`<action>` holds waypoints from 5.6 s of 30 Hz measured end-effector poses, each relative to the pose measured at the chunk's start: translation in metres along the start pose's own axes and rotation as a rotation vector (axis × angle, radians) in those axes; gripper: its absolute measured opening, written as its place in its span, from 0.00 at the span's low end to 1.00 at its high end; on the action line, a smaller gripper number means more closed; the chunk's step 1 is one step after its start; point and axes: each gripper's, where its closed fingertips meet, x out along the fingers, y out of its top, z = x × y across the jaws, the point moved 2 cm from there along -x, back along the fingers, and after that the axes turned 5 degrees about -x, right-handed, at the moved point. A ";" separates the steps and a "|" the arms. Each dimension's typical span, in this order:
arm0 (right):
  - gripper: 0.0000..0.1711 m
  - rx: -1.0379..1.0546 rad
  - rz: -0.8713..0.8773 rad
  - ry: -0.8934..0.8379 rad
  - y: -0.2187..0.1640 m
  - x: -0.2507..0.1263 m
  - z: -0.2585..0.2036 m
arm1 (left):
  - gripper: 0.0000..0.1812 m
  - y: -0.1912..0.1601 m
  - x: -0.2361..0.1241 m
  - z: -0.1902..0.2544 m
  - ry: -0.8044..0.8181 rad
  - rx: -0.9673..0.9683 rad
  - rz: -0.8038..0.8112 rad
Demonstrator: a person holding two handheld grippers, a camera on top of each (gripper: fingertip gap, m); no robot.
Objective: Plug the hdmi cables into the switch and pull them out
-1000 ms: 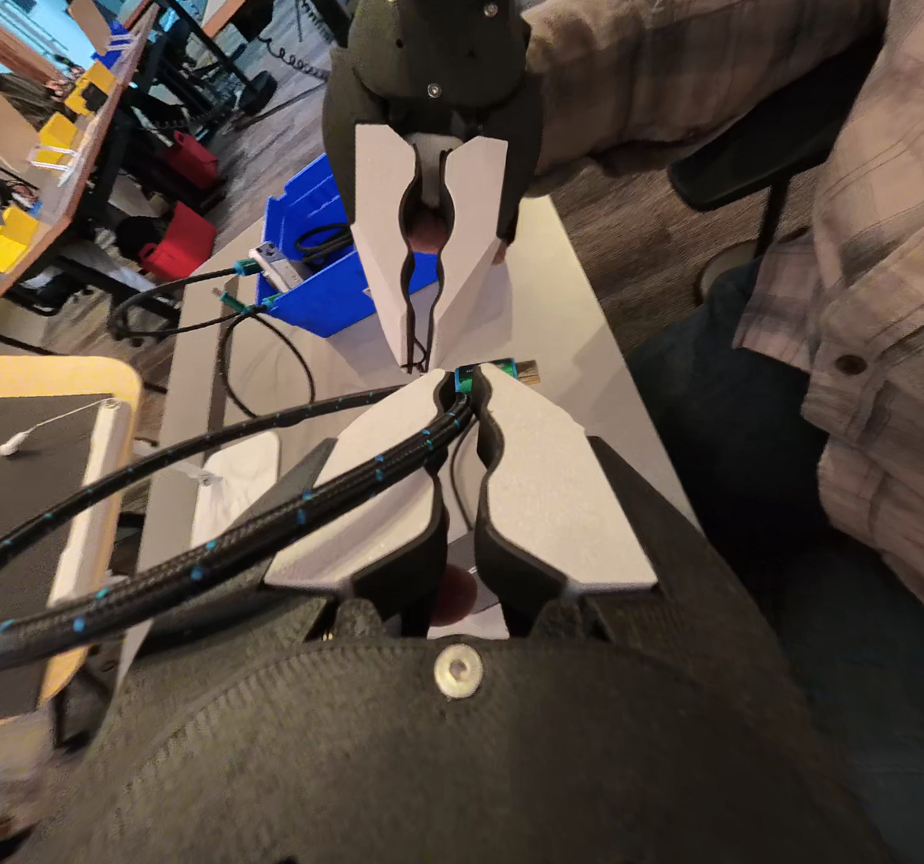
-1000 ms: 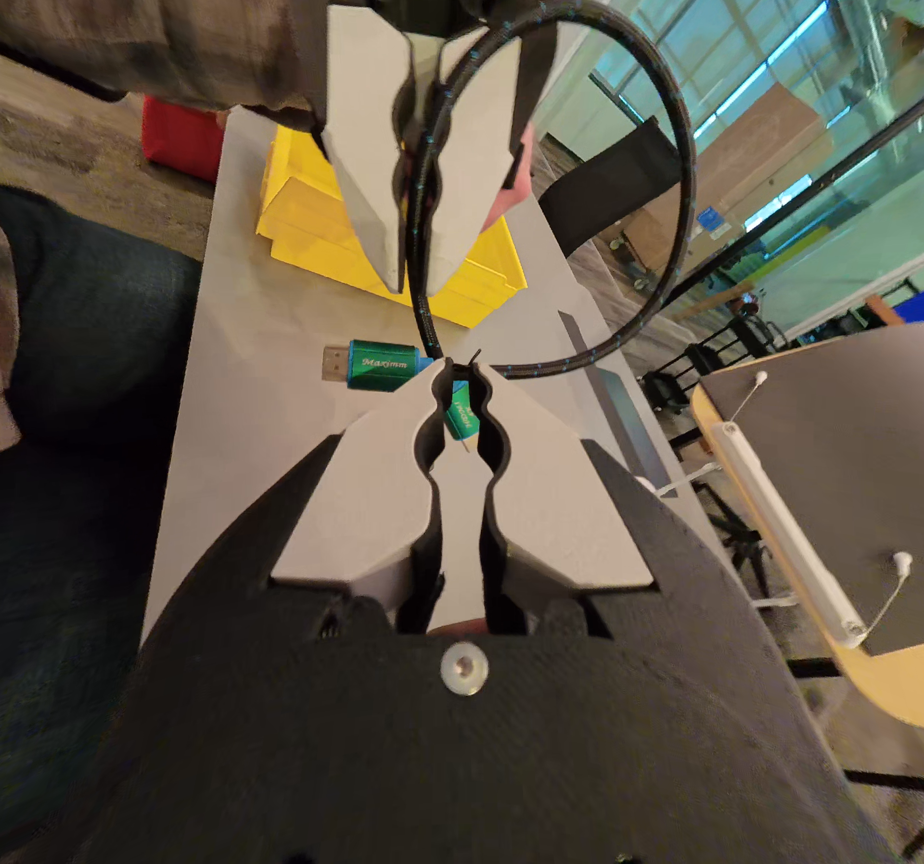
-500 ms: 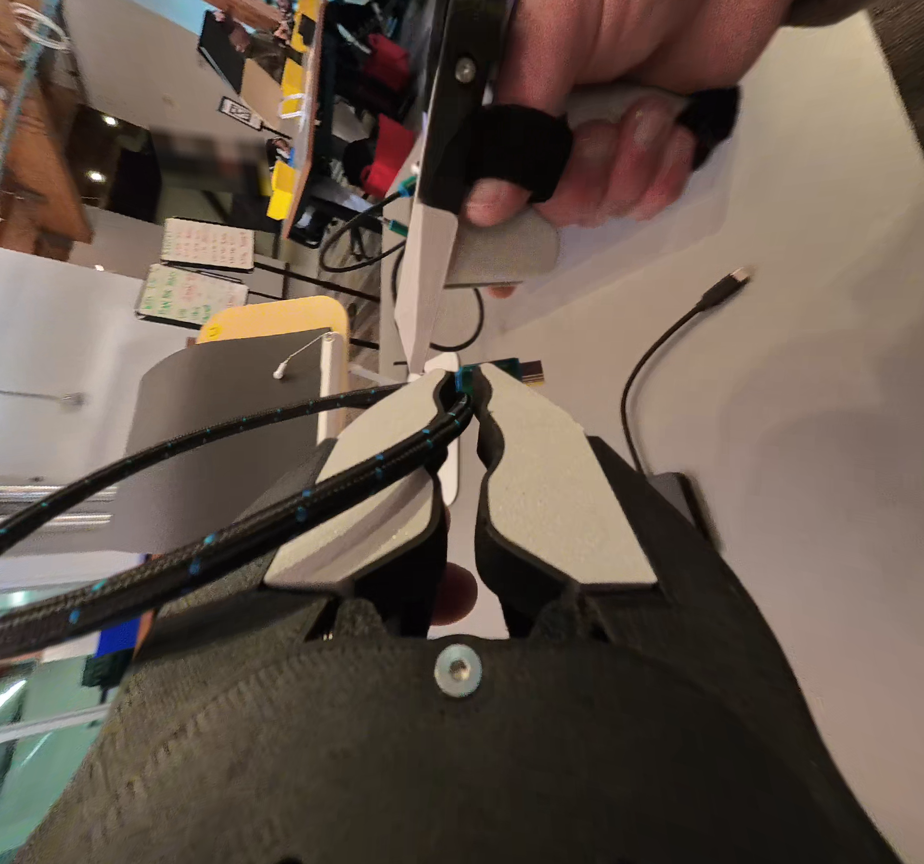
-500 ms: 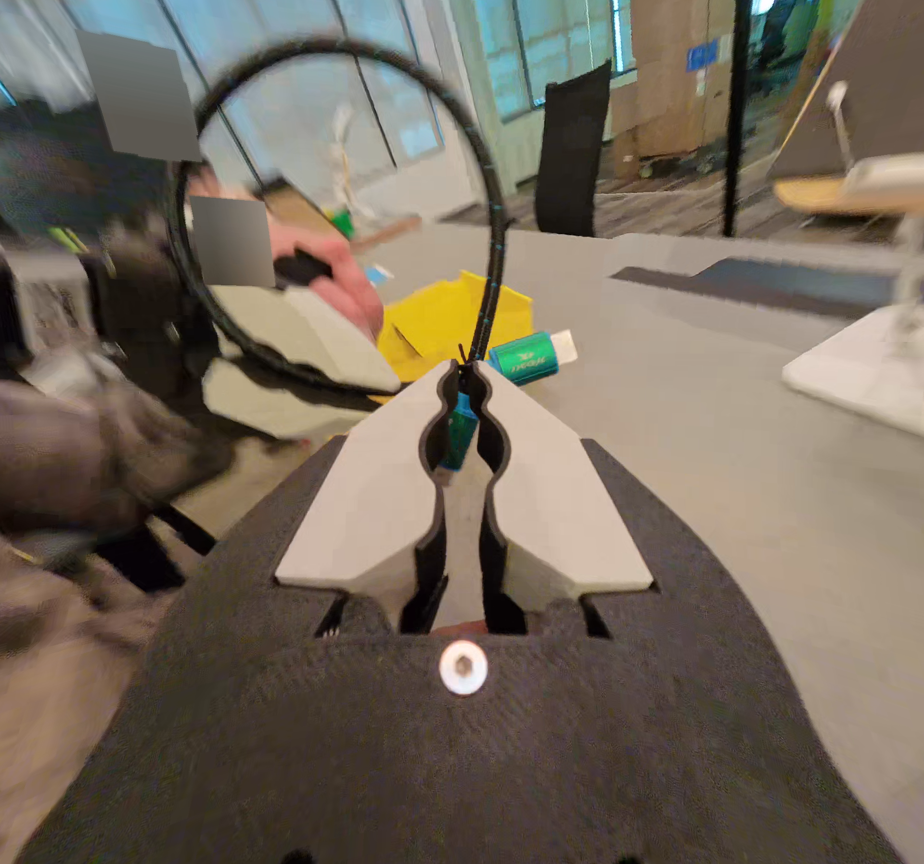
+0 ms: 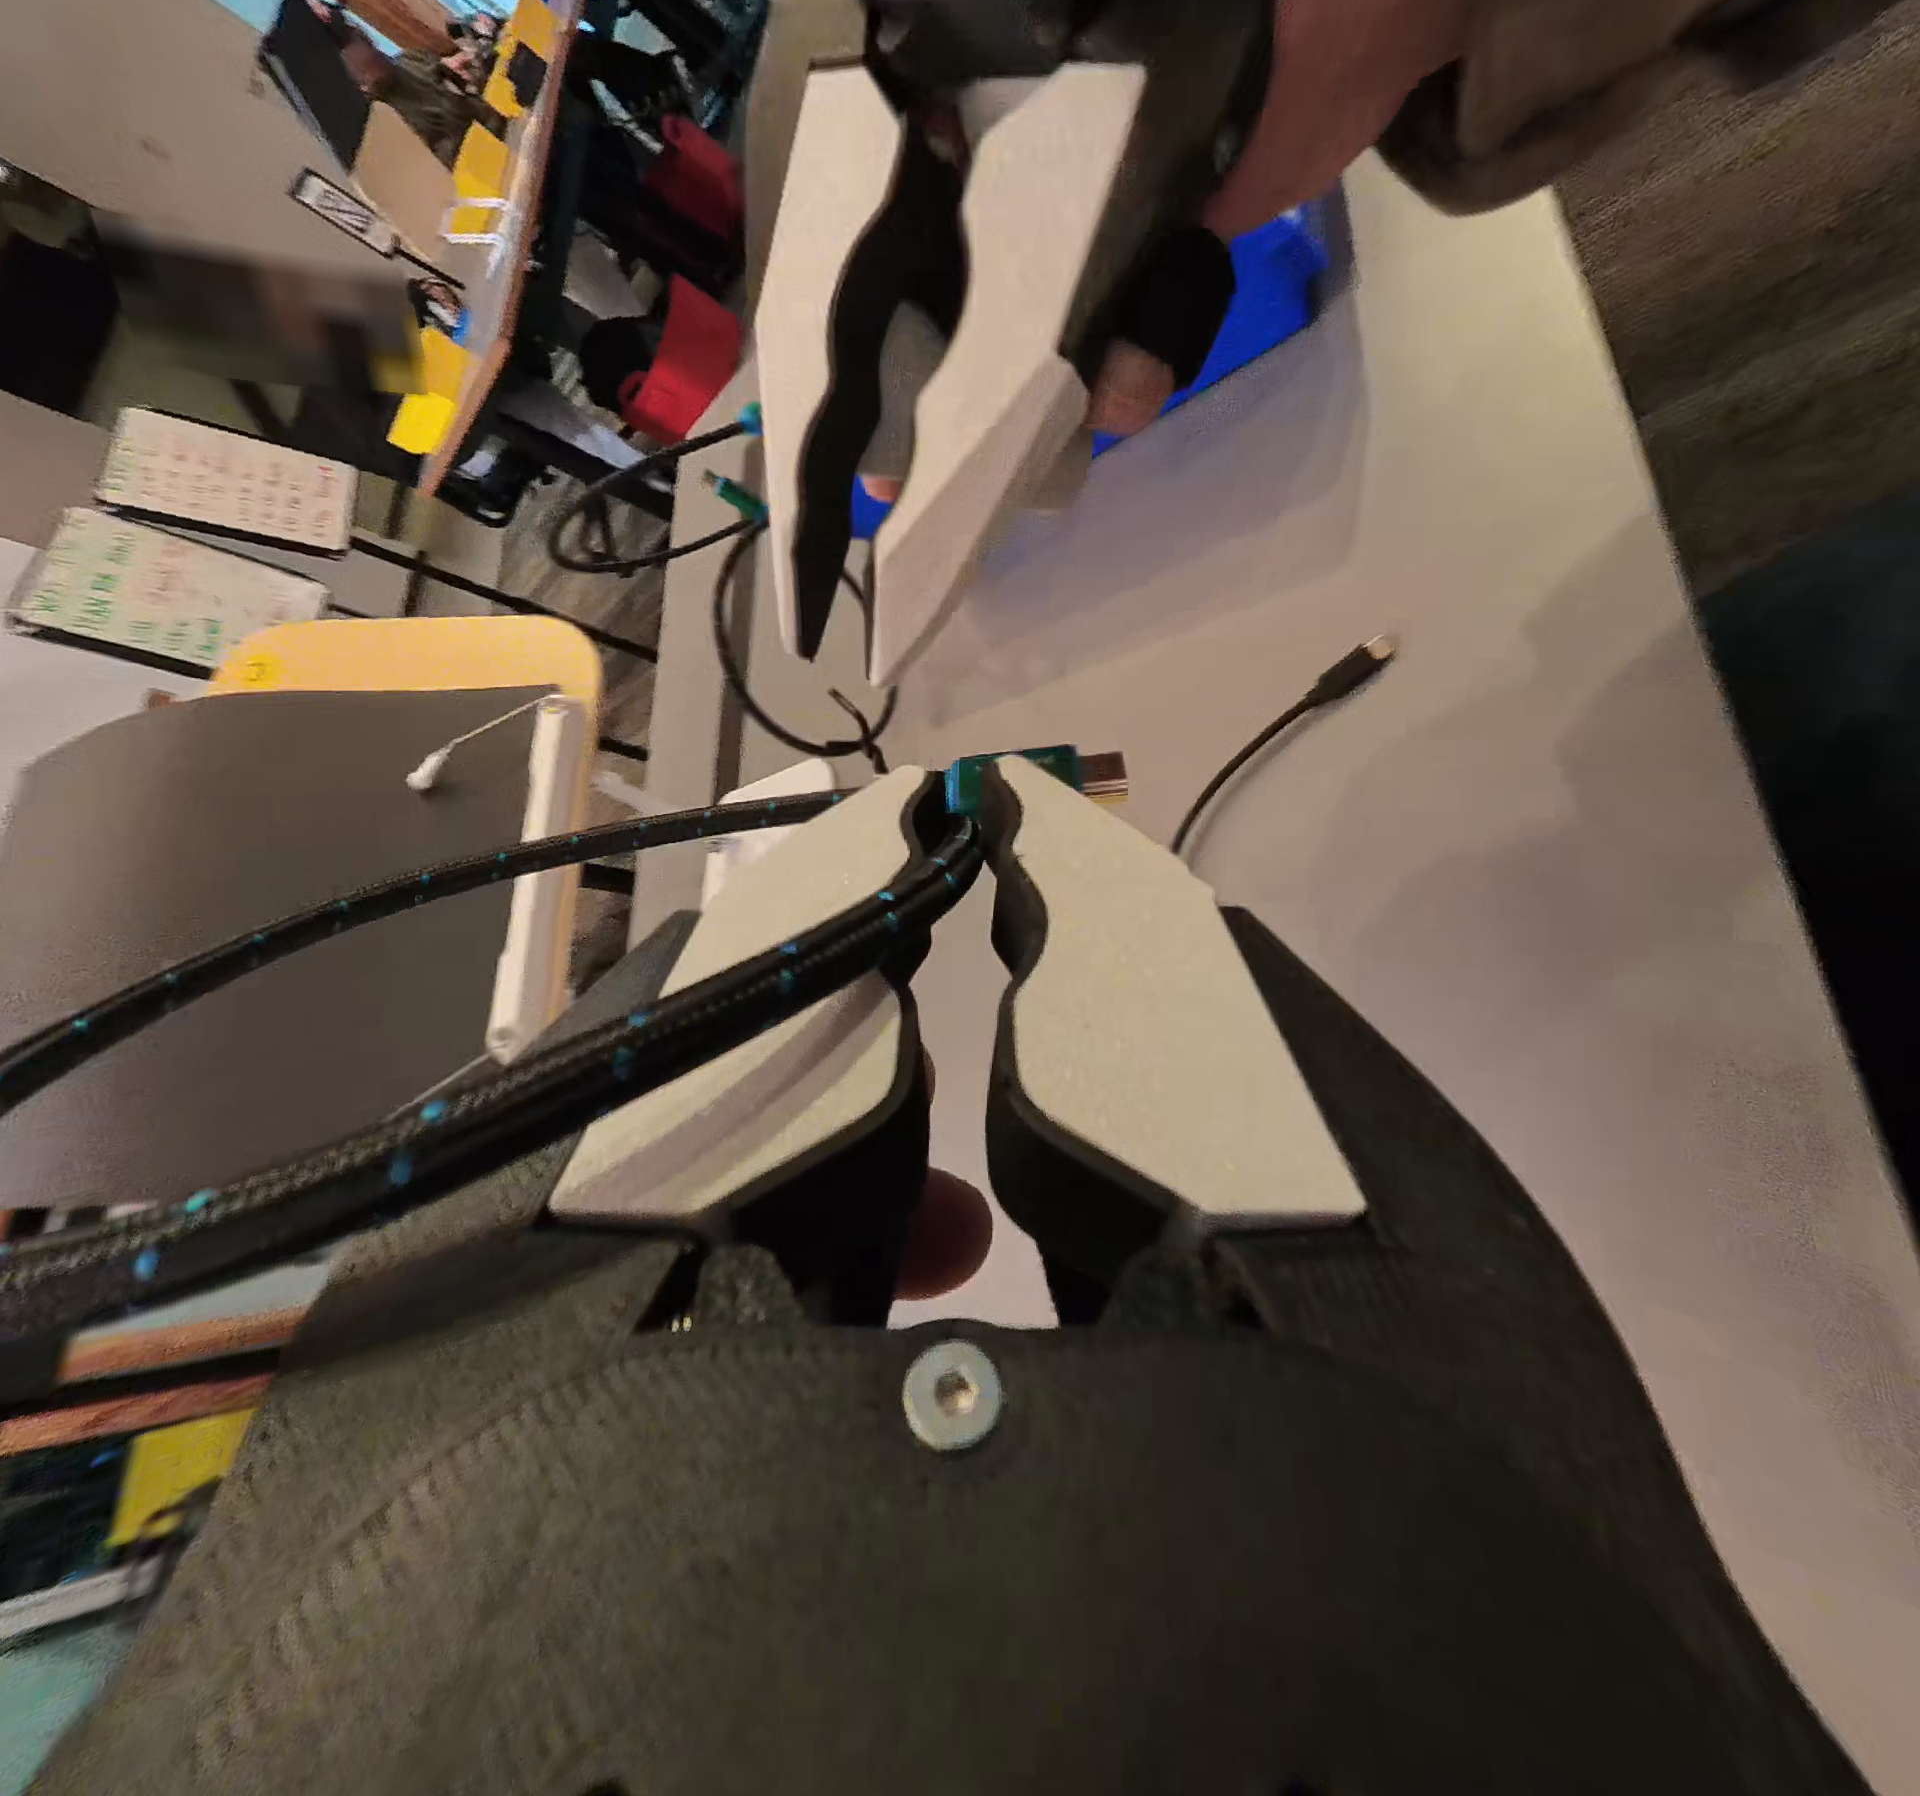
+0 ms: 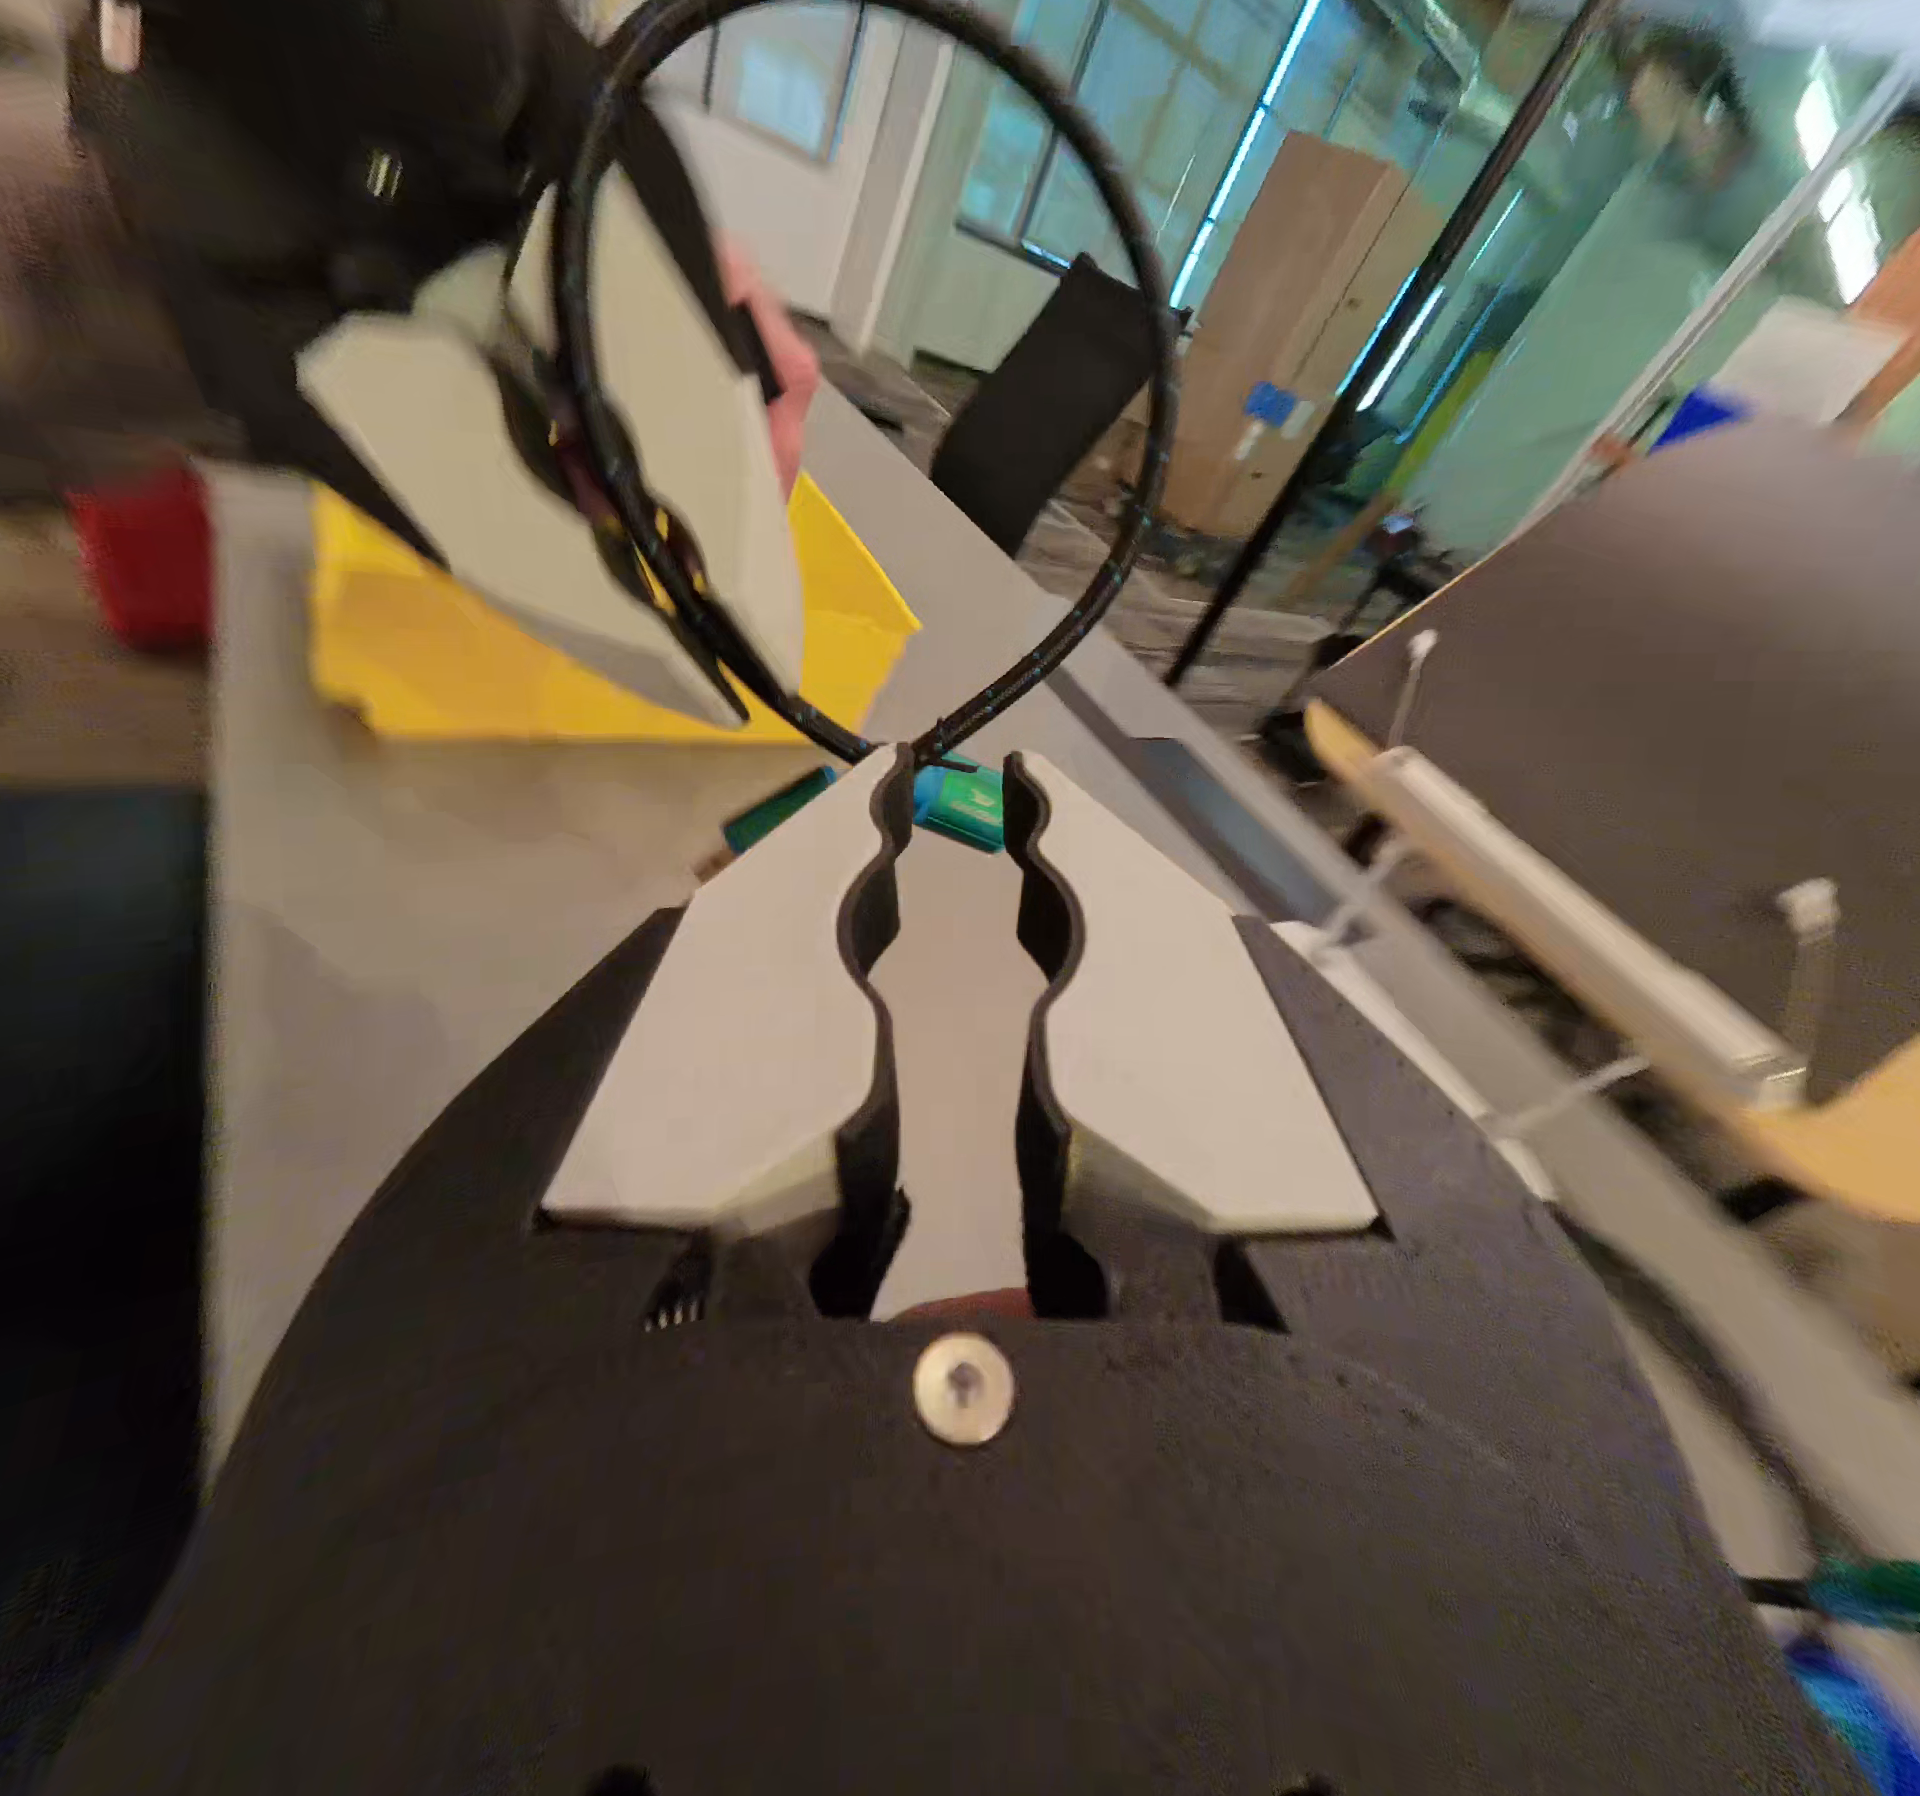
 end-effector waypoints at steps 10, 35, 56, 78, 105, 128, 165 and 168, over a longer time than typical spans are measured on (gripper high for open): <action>0.08 -0.531 -0.101 -0.077 0.002 0.004 -0.019 | 0.03 0.005 -0.007 0.009 -0.105 -0.046 0.041; 0.00 -0.434 -0.095 0.044 0.002 0.004 -0.033 | 0.03 0.010 -0.005 0.017 -0.119 -0.039 0.066; 0.03 -0.311 -0.121 -0.021 -0.001 0.009 -0.018 | 0.03 0.005 0.001 0.016 -0.076 0.004 0.023; 0.00 -0.168 -0.076 -0.097 -0.002 0.011 -0.003 | 0.03 0.003 0.007 -0.002 -0.006 -0.136 0.080; 0.00 0.128 0.033 -0.091 -0.005 0.011 0.012 | 0.14 -0.022 0.019 -0.019 0.101 -0.204 0.078; 0.00 0.398 0.137 0.060 0.002 0.014 0.003 | 0.16 -0.029 0.037 -0.023 0.389 0.044 0.007; 0.00 0.442 0.117 0.097 0.000 0.009 0.007 | 0.10 -0.030 0.035 -0.022 0.424 0.138 -0.013; 0.00 0.439 0.119 0.113 0.001 0.009 0.004 | 0.07 -0.031 0.034 -0.021 0.426 0.147 -0.007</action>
